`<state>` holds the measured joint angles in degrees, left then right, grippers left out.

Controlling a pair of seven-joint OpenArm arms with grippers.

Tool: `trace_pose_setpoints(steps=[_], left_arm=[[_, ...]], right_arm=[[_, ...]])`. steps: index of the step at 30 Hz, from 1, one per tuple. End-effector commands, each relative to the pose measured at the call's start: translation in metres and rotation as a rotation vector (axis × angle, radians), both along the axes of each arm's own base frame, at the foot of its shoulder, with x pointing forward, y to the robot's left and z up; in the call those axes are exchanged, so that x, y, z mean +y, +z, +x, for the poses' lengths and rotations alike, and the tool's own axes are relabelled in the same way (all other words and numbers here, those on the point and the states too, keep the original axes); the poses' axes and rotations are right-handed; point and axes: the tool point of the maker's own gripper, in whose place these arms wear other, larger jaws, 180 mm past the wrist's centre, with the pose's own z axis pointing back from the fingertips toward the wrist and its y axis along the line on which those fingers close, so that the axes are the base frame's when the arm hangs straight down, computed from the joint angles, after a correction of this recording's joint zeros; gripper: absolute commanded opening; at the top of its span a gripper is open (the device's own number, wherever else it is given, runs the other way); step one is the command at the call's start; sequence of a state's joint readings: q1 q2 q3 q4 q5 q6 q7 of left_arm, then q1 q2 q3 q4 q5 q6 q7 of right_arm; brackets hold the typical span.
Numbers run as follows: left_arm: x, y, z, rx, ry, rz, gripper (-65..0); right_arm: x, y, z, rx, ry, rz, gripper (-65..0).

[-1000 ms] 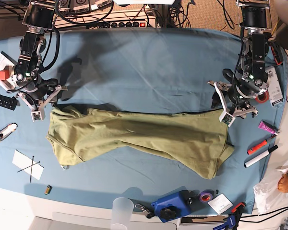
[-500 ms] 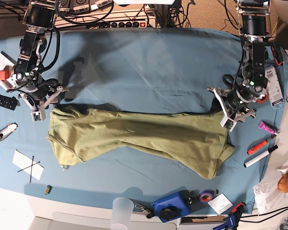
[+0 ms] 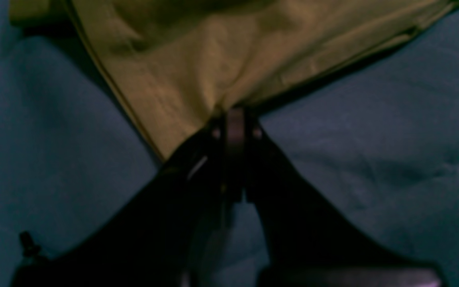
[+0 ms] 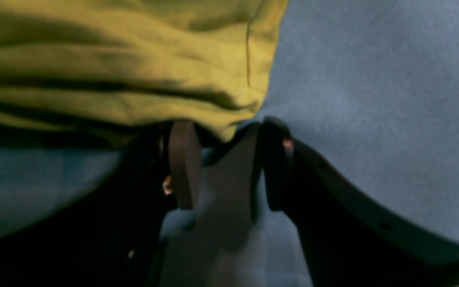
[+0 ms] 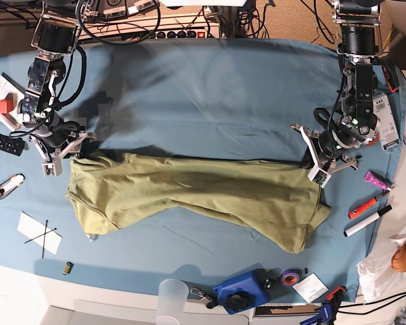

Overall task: Layout the t-shirt on the table in an organized manner, then fold the t-shirt properly
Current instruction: 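Grasp the t-shirt edge with both grippers at each end, then lift the held edge with both grippers and flip it over the shirt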

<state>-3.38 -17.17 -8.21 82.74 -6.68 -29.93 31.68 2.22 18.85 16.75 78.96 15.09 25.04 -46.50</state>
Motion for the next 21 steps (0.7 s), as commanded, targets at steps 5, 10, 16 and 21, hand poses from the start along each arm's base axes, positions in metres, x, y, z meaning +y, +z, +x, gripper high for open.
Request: trace_pose_setpoints(steps=[5, 10, 16, 21], left_arm=[[0.005, 0.008, 0.005, -0.017, 0.007, 0.009, -65.0], [0.005, 0.009, 0.003, 0.006, 0.011, -0.004, -65.0], [-0.001, 0.017, 0.004, 0.001, 0.009, -0.041, -65.0], [-0.008, 0.032, 0.002, 0.010, -0.009, -0.047, -65.0]], right_arm=[[0.004, -0.005, -0.009, 0.070, -0.011, 0.061, -39.9], [0.030, 0.009, 0.004, -0.019, 0.037, 0.217, -43.3], [0.033, 0.024, 0.023, -0.080, 0.036, 0.219, -65.0], [0.031, 0.047, 0.033, -0.135, 0.026, 0.265, -65.0]])
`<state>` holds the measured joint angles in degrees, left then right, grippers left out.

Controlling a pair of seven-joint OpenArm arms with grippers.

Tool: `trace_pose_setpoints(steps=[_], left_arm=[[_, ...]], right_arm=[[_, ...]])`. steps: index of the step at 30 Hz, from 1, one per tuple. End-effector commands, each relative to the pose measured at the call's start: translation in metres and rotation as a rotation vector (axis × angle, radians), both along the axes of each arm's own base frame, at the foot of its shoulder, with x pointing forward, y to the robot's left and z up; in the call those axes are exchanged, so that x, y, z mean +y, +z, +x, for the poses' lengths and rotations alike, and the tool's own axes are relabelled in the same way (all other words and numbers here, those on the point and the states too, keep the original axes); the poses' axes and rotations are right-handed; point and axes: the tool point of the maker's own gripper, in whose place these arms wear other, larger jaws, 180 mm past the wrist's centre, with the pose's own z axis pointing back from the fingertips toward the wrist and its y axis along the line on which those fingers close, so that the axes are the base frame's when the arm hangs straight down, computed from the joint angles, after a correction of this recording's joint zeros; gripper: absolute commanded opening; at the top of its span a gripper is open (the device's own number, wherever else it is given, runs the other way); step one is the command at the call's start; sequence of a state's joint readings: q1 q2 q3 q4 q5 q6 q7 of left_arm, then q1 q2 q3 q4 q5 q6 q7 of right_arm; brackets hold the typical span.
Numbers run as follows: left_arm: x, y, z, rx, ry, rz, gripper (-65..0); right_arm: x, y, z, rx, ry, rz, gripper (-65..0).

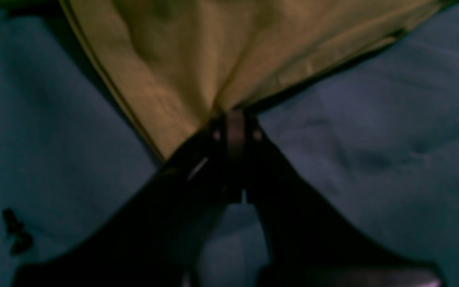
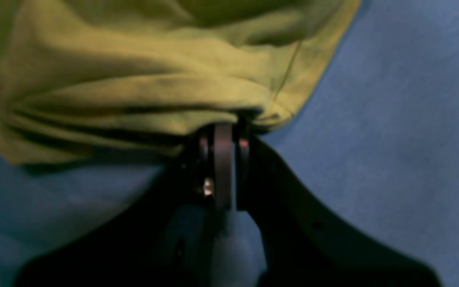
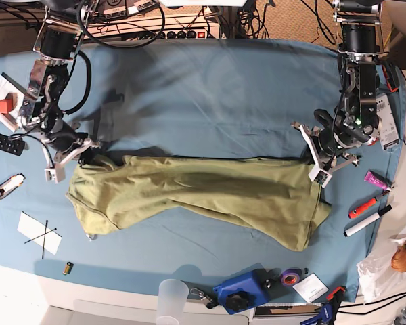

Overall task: Layout the t-shirt on the table in an organized manner, then fold the t-shirt properly
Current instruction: 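Lift the held edge with both grippers and flip it over the shirt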

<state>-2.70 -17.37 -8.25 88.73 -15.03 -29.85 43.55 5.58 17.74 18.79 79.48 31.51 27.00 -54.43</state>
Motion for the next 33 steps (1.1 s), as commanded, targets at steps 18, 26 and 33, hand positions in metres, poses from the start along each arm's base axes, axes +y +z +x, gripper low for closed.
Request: trace_pose_setpoints(steps=[18, 26, 33], left_arm=[[-0.015, 0.128, 0.009, -0.322, 0.009, 0.042, -65.0], [0.026, 0.167, -0.025, -0.426, 0.147, 0.060, -65.0], [0.050, 0.194, -0.065, -0.480, 0.184, 0.059, -65.0]], right_arm=[[-0.026, 0.189, -0.016, -0.501, 0.001, -0.121, -65.0], [-0.031, 0.225, -0.061, -0.582, -0.010, -0.264, -65.0], [-0.025, 0.258, -0.092, -0.647, -0.014, -0.412, -65.0]])
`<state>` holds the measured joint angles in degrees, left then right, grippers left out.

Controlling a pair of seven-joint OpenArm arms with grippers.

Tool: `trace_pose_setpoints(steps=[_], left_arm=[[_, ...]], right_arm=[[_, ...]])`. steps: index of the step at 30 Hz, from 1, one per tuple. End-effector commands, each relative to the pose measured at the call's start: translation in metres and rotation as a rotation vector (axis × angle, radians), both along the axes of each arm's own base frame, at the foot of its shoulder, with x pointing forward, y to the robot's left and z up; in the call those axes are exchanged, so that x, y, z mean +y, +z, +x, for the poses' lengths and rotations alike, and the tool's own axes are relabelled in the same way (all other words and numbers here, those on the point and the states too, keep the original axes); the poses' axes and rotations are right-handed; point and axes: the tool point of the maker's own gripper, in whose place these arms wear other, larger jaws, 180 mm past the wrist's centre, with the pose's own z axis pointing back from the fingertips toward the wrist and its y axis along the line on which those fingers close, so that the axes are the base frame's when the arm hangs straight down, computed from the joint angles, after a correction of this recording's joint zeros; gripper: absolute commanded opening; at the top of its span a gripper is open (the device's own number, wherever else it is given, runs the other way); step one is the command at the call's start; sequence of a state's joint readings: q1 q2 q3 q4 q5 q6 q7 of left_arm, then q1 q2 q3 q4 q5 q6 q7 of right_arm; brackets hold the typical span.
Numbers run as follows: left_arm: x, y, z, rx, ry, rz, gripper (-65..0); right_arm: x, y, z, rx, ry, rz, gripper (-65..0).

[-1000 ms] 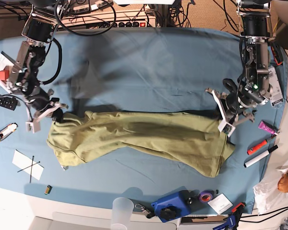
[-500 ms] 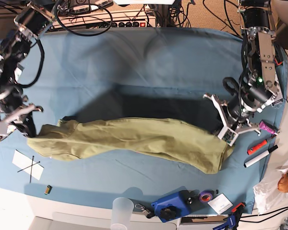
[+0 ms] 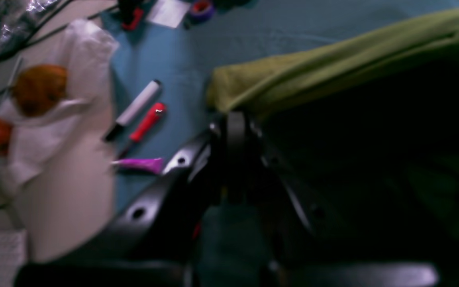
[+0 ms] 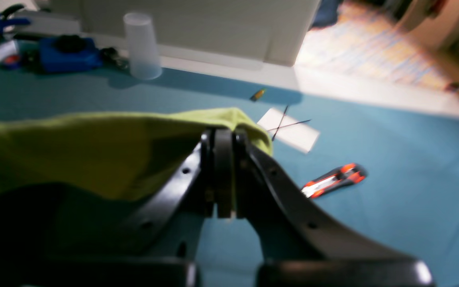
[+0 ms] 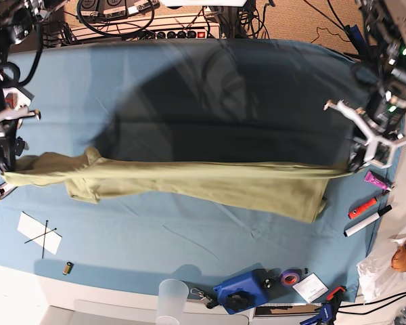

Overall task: Layout the t-shirt on the table in an organized manner, then fold the t-shirt properly
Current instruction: 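Lift the held edge with both grippers and flip it over the shirt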

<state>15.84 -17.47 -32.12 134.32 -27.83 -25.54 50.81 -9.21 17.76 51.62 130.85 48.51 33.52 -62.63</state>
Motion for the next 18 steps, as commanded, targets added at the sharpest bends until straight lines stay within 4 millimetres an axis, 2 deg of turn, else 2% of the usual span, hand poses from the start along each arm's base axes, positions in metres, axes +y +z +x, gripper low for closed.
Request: trace_pose_setpoints(steps=[1, 4, 9, 15, 18], left_arm=[[0.010, 0.010, -0.001, -0.035, 0.029, 0.015, -65.0], [0.033, 0.011, -0.011, -0.035, 0.093, 0.025, -65.0], [0.047, 0.022, -0.016, -0.073, 0.120, 0.018, -65.0], [0.045, 0.048, -0.005, -0.175, 0.080, 0.045, -65.0], [0.042, 0.062, 0.004, -0.226, 0.052, 0.079, -65.0]], right_arm=[[0.001, 0.022, -0.003, -0.076, 0.002, -0.037, -65.0], [-0.004, 0.041, -0.013, -0.138, -0.037, -0.080, -65.0], [-0.024, 0.059, -0.026, -0.210, -0.118, -0.088, -65.0], [-0.031, 0.077, -0.026, -0.289, -0.159, -0.111, -65.0], [-0.023, 0.079, -0.016, -0.304, -0.134, -0.118, -65.0]])
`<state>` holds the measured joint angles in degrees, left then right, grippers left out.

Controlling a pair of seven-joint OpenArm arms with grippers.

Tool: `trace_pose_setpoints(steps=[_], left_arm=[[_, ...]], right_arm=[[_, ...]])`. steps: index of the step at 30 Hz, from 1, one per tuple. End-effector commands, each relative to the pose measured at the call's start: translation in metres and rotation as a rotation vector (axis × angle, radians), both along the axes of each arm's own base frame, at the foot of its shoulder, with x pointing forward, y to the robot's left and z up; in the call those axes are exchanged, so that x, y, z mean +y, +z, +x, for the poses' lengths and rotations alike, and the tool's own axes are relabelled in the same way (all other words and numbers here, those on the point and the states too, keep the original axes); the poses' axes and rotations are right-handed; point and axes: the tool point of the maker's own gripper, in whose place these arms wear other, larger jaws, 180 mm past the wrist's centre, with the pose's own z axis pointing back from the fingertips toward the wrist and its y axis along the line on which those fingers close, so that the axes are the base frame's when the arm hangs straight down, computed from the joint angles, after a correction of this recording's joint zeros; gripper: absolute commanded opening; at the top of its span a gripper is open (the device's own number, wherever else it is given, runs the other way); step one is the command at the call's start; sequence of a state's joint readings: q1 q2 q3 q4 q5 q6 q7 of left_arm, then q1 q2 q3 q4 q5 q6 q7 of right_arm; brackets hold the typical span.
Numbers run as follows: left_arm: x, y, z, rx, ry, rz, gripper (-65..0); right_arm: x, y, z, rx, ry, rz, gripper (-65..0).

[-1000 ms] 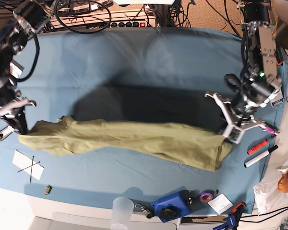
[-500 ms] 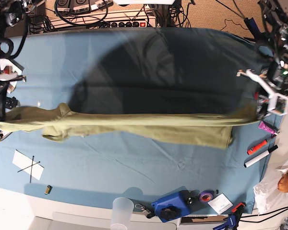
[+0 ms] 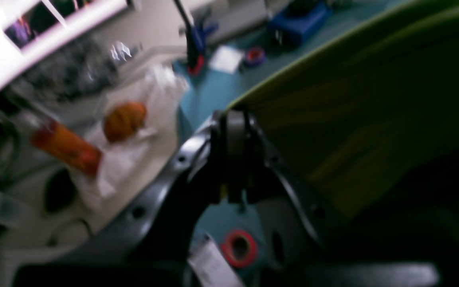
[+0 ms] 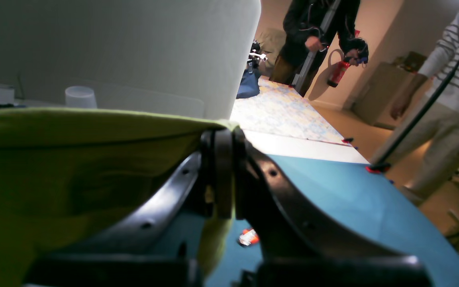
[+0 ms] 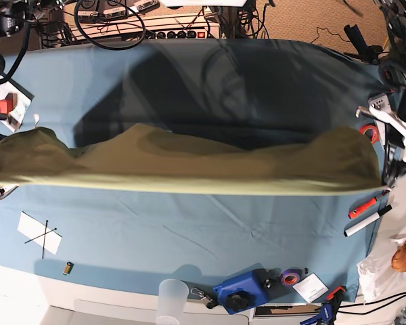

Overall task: Layout the t-shirt on the table in an organized manner, then fold the t-shirt properly
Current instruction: 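Lift the held edge with both grippers and flip it over the shirt, then release the t-shirt and raise both grippers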

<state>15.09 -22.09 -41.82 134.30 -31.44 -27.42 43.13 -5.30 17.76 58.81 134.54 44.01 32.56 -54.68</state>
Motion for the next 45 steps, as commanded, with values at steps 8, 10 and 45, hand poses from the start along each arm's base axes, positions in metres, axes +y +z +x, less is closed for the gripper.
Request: trace_pose_setpoints(steps=[8, 10, 45], left_arm=[[0.008, -0.001, 0.046, -0.060, -0.055, -0.073, -65.0], [0.005, -0.007, 0.062, -0.059, -0.084, -0.109, -65.0], [-0.032, -0.020, 0.264, 0.033, -0.150, -0.176, -31.5]], right_arm=[[0.002, -0.020, 0.058, 0.017, 0.051, 0.077, -65.0], [-0.002, -0.025, 0.073, 0.032, 0.040, 0.084, -65.0], [-0.031, -0.047, 0.275, 0.182, 0.000, 0.158, -47.3]])
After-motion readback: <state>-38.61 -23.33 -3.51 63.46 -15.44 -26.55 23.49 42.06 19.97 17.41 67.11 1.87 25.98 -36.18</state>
